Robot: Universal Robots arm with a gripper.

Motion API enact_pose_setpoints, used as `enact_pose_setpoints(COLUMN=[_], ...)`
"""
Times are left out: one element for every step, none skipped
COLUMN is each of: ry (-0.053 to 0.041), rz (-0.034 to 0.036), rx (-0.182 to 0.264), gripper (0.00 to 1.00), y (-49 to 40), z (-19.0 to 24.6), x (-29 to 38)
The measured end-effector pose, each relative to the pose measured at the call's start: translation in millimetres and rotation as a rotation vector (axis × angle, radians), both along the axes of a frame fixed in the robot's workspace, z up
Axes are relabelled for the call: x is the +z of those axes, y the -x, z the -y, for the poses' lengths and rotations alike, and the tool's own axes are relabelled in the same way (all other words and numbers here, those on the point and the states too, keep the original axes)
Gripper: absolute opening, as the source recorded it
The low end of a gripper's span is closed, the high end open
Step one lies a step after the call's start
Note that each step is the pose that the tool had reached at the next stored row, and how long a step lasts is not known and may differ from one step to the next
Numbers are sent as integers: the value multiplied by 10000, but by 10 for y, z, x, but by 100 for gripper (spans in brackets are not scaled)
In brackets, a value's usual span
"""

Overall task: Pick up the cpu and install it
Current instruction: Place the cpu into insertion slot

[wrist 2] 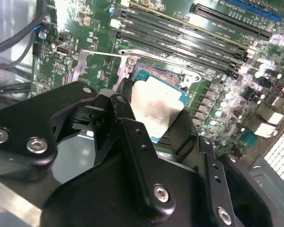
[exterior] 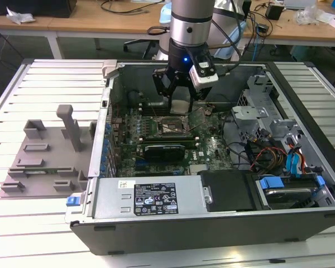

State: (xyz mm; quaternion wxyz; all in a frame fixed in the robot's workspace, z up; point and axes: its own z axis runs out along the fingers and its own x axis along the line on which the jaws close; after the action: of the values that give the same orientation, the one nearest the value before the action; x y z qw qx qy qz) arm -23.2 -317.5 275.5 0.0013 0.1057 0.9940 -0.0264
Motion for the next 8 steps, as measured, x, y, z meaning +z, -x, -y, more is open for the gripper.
enact_pose_setpoints(ry=[14,24,29,38,49,54,60,64], rz=[1,0,0,1,0,0,0,1], rx=[-143,-333,-488,-672,-817,-943,-1063,-1167], gripper=[55,55,55,55,55,55,55,55], y=[0,1,1,0,0,0,0,0], z=[0,0,0,0,0,0,0,0], x=[0,0,-1,-1,-1,-1,-2,-2])
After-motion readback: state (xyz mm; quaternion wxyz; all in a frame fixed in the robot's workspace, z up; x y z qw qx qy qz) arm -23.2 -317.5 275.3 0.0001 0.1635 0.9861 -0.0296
